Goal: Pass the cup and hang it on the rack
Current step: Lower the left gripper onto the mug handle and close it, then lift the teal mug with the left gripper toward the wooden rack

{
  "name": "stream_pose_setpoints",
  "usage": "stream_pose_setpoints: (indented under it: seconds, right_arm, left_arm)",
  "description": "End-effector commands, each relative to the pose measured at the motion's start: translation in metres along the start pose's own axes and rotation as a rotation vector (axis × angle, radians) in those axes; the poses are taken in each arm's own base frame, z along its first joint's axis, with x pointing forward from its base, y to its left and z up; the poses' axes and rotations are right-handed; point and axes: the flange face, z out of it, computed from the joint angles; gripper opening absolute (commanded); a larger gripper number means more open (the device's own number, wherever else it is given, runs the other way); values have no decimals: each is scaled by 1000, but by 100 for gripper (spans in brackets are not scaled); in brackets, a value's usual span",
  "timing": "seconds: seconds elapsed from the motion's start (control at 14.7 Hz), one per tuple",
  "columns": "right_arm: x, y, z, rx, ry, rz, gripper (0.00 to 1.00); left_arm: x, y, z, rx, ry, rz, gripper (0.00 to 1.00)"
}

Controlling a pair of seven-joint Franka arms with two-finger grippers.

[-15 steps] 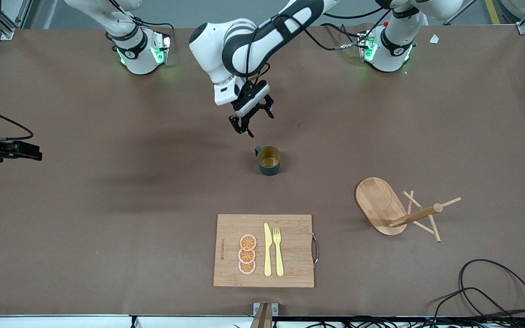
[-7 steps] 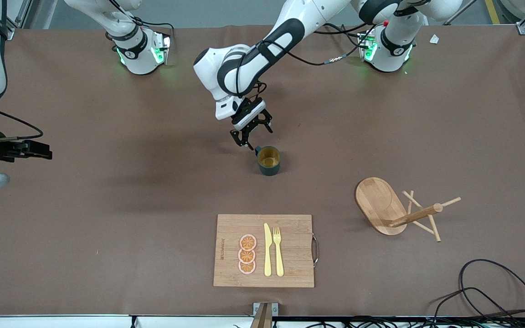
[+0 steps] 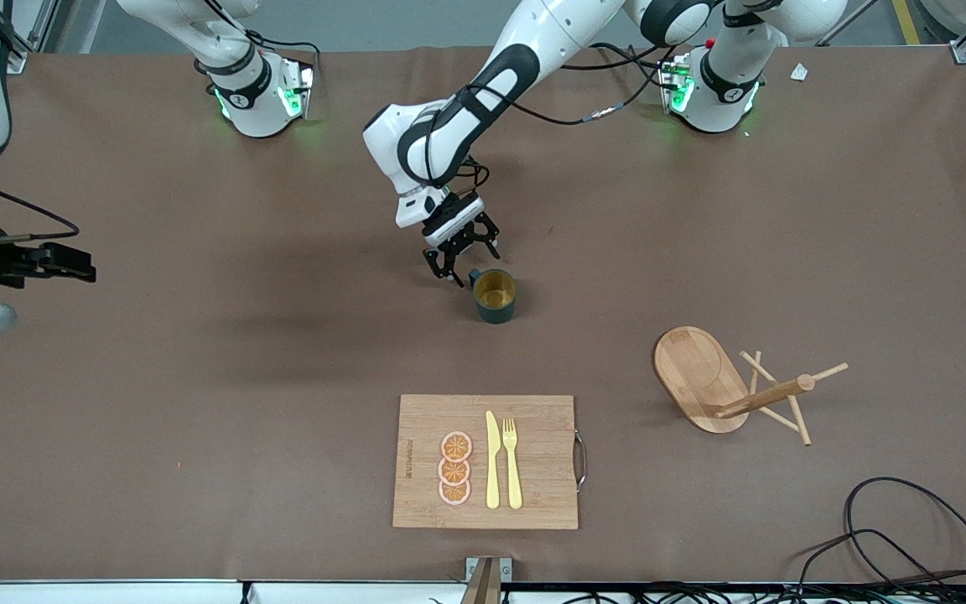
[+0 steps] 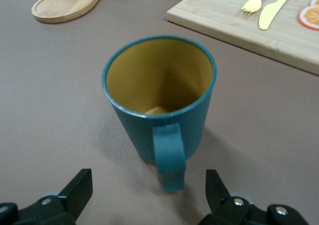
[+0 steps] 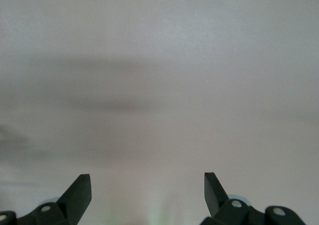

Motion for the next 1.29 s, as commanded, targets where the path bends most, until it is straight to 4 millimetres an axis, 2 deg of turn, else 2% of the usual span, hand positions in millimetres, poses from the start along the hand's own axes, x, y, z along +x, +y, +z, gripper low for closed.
stream_pose_setpoints:
  seconds: [0.0, 0.14, 0.27, 0.54, 0.75, 1.02, 1.16, 1.23]
  right_arm:
    - [-26, 4, -24, 18, 12, 21, 100]
    - [-44, 10, -39, 26, 14, 77, 100]
    - [-62, 7, -52, 27, 31, 79, 100]
    - [-88, 11, -71, 51, 78, 84, 100]
    - [-102, 13, -84, 50, 98, 82, 100]
    - [-110, 12, -90, 50, 102, 77, 100]
    - [-114, 10, -92, 51, 94, 75, 100]
    - [-119, 11, -97, 51, 102, 75, 100]
  left_arm:
    - [5, 10, 11, -27, 47, 21, 100]
    - [6, 11, 11, -36, 56, 53, 100]
    - [13, 17, 11, -54, 53, 50, 99]
    - [6, 18, 18, -59, 48, 57, 93]
    - [3, 18, 19, -67, 42, 54, 78]
    - [2, 18, 20, -64, 39, 50, 57]
    - [2, 18, 20, -64, 39, 50, 38]
    - [1, 18, 19, -69, 35, 47, 31]
